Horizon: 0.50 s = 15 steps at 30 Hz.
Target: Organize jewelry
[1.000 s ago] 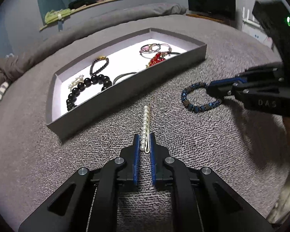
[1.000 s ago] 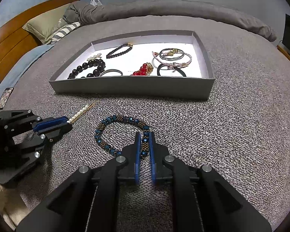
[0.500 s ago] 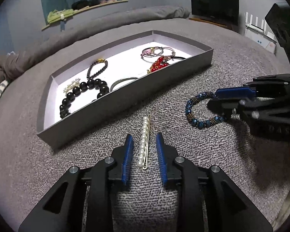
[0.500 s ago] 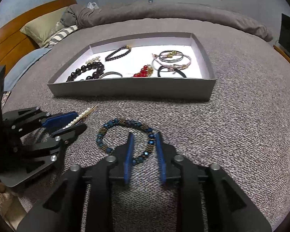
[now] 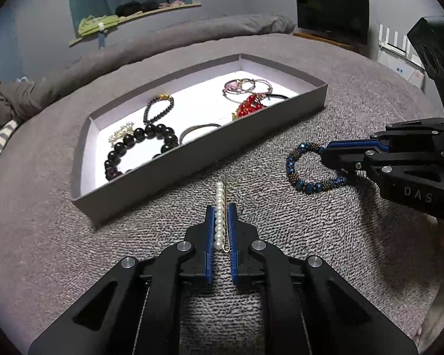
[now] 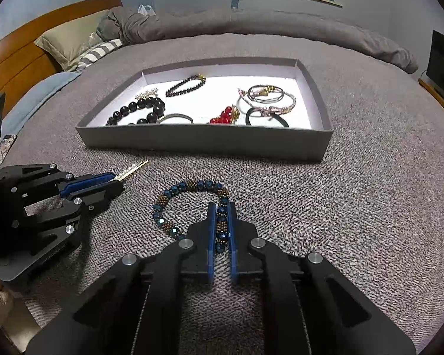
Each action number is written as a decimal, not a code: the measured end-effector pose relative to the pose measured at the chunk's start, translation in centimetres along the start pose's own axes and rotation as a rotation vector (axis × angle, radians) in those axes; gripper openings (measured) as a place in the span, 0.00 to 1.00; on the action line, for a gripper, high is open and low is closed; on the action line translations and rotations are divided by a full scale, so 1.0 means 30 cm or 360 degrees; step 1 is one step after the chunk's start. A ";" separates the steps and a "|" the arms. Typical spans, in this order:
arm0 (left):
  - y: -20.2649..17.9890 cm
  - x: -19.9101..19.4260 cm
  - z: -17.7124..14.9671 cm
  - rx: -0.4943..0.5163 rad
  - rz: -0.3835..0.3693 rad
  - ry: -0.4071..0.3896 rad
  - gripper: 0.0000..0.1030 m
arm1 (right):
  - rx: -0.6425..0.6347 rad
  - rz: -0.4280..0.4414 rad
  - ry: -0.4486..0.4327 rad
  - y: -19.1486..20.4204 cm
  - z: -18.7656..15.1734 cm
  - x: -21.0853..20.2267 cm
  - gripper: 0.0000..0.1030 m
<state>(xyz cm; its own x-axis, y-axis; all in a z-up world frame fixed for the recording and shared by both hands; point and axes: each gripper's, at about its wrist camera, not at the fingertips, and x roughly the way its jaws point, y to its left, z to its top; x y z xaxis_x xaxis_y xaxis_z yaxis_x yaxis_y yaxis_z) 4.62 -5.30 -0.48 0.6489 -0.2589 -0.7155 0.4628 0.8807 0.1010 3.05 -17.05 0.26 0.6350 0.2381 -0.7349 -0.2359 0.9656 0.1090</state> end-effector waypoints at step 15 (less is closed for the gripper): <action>0.028 -0.127 0.061 -0.0028 -0.0012 -0.0154 0.00 | 0.0002 0.0078 -0.0204 0.035 0.083 -0.137 0.07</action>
<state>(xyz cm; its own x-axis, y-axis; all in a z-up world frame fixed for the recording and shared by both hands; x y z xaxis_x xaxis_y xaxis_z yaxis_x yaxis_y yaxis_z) 3.63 -4.30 3.60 0.7012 -0.3018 -0.6459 0.4577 0.8852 0.0832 2.02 -16.75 5.06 0.7116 0.2966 -0.6369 -0.2683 0.9525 0.1437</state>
